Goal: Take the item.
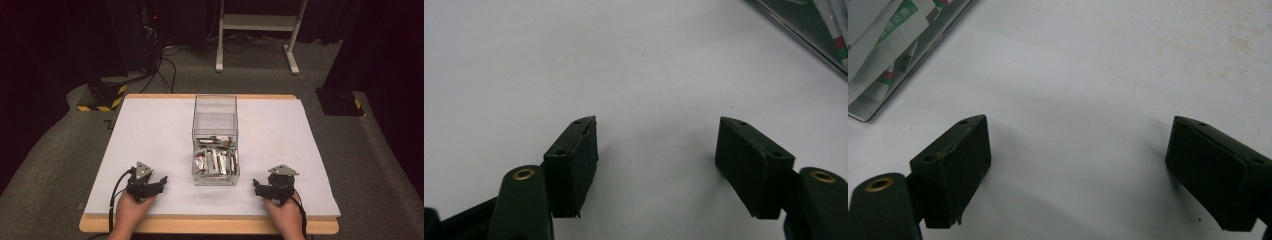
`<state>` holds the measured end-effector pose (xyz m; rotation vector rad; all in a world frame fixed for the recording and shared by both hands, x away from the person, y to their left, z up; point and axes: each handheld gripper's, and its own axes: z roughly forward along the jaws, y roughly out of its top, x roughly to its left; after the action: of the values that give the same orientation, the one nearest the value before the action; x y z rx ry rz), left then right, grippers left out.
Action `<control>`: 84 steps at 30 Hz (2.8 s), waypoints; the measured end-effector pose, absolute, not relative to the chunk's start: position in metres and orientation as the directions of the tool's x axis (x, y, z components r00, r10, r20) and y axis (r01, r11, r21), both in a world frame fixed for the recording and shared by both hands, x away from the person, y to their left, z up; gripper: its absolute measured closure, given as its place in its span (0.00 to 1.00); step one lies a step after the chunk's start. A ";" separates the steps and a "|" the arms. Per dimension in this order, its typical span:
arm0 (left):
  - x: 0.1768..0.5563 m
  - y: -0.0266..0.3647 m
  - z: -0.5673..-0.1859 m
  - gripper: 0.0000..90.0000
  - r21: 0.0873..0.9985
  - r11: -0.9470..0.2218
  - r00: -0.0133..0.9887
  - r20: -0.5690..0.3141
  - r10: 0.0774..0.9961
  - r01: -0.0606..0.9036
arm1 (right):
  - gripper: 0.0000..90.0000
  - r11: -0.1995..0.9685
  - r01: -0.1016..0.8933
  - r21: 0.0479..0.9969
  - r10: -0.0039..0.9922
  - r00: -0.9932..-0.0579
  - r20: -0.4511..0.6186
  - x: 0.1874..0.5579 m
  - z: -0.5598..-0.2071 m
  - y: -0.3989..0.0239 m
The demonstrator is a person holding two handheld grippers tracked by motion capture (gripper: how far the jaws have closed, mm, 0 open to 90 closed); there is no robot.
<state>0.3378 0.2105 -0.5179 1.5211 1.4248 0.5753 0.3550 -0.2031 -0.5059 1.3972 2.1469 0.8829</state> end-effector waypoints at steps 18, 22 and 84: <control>0.338 0.210 -0.518 0.37 0.859 0.129 0.206 -0.261 0.943 0.495 | 0.12 0.290 0.643 0.709 0.916 -0.402 -0.010 0.355 -0.506 -0.203; 0.338 0.210 -0.518 0.37 0.860 0.125 0.205 -0.255 0.945 0.494 | 0.12 0.291 0.643 0.709 0.916 -0.401 -0.011 0.355 -0.506 -0.203; 0.306 0.201 -0.467 0.40 0.923 0.184 0.339 -0.302 0.891 0.339 | 0.12 0.291 0.643 0.709 0.916 -0.401 -0.012 0.355 -0.506 -0.203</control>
<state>0.3065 0.2006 -0.4673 1.3875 1.2241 0.5727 0.3549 -0.2030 -0.5058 1.3960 2.1465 0.8824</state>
